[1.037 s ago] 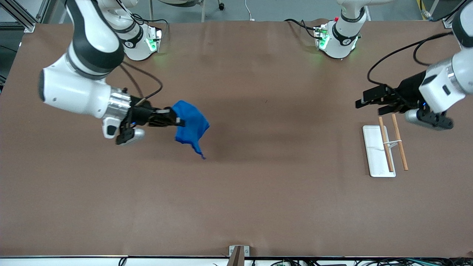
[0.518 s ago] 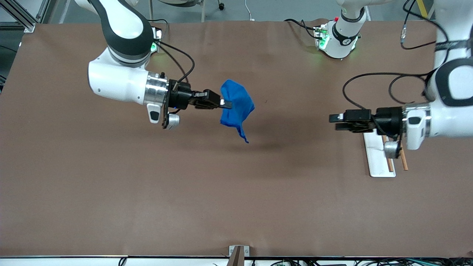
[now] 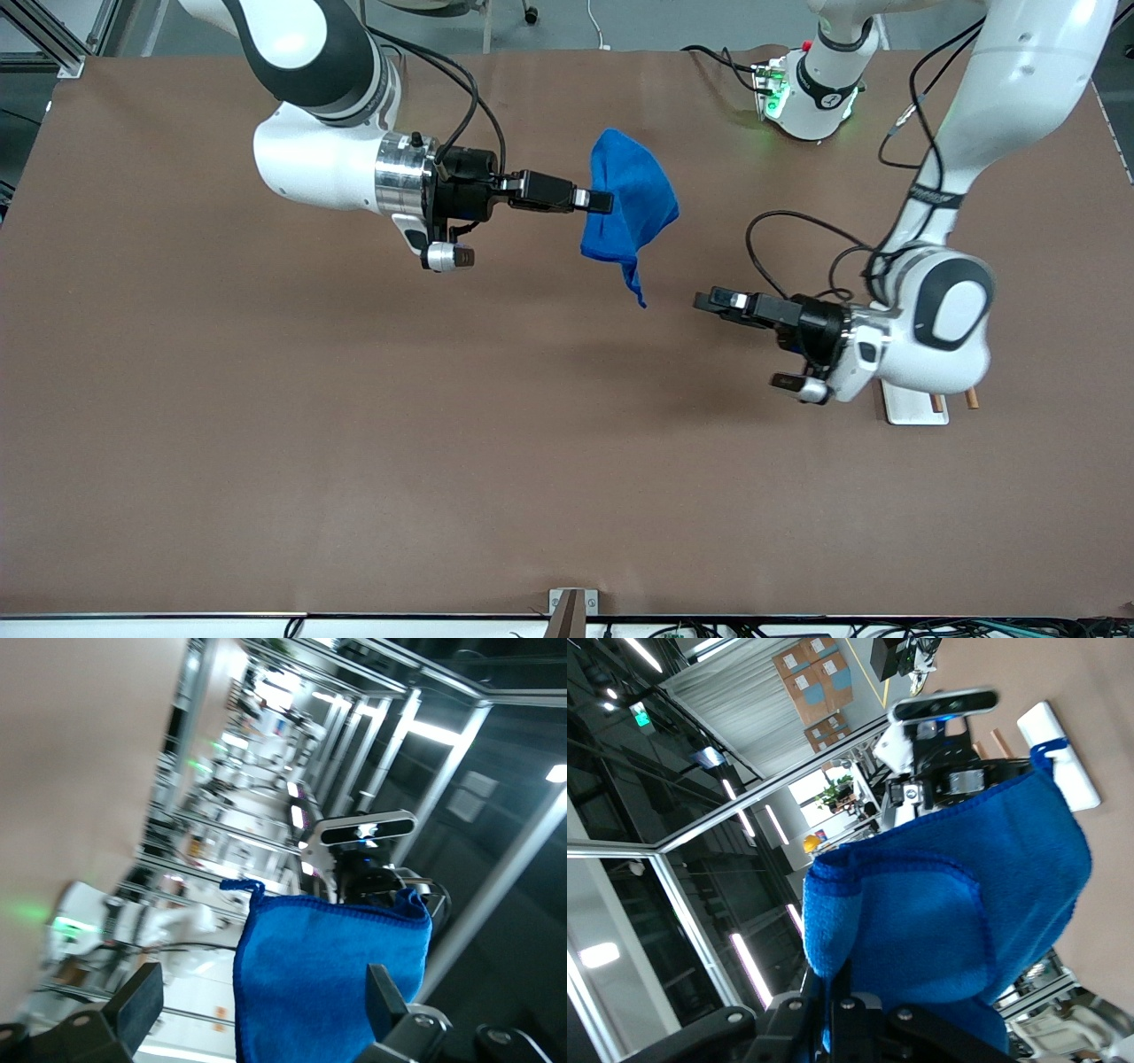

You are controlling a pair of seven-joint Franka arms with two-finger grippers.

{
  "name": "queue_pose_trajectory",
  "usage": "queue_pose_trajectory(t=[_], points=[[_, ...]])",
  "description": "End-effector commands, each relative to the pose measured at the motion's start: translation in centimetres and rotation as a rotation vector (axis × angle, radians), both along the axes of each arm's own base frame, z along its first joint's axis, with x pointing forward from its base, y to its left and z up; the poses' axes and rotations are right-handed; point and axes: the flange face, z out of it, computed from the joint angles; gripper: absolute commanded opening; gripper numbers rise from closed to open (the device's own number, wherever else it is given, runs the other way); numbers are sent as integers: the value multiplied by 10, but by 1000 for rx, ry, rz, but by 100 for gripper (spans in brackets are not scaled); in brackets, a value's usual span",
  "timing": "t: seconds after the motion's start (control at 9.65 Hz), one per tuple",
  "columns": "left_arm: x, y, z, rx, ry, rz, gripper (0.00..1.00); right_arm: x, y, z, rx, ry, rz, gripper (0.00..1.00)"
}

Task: Right arm passes towel to left arm to hang
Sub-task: 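Grasp the hanging towel with the left gripper below the right gripper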

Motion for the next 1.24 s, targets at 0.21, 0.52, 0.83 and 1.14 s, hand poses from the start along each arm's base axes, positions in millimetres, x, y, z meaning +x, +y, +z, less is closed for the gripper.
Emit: queue_pose_trajectory(t=[0.21,0.52,0.83,1.14], points=[[-31,-33,-50,-299,75,-12,100,-8,18,-6,43,76,-34,0],[-44,-70,-59,-382,39,11,100,-4,32,-4,81,115,-67,0],[-53,-91,-60,-421,16,16,100,3,39,-8,79,123,-89,0],[-57,-92,-53,-456,47,20,95,4,40,-12,78,128,-88,0]])
